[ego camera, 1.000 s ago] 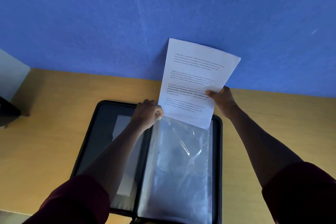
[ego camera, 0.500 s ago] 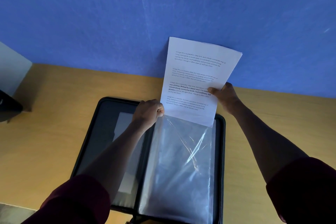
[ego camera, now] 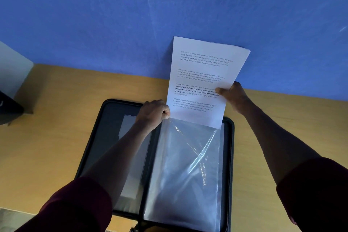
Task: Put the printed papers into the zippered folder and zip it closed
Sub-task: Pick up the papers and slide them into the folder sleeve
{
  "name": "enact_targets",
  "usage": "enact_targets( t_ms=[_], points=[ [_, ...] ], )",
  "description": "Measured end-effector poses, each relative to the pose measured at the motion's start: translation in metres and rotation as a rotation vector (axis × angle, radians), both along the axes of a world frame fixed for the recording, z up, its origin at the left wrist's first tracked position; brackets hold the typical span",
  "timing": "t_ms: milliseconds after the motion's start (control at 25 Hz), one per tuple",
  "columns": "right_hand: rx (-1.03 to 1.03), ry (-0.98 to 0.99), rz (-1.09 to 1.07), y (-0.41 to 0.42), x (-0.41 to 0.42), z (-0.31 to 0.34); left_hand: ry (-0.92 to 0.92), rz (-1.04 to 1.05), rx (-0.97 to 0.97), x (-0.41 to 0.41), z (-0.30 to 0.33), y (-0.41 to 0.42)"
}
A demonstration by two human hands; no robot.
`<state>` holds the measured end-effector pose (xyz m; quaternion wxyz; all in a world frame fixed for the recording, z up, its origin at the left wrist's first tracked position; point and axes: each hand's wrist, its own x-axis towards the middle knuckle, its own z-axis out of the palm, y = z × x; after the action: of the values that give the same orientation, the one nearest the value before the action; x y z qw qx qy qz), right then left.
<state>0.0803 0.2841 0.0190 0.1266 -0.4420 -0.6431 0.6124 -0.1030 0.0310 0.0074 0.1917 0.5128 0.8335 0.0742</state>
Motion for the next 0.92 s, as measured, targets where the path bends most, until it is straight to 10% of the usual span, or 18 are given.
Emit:
enact_targets(
  t_ms=[440,680,920],
  points=[
    [0.022,-0.061,0.095,-0.024,-0.003,-0.012,-0.030,0.000,-0.019,-0.013,0.002,0.003],
    [-0.023,-0.056,0.018,-0.021,0.007,-0.015,0.329,0.016,0.114,0.030,-0.003,0.003],
    [-0.031,-0.065,0.084,-0.022,0.015,-0.015,0.092,-0.178,0.086,0.055,-0.002,0.027]
  ],
)
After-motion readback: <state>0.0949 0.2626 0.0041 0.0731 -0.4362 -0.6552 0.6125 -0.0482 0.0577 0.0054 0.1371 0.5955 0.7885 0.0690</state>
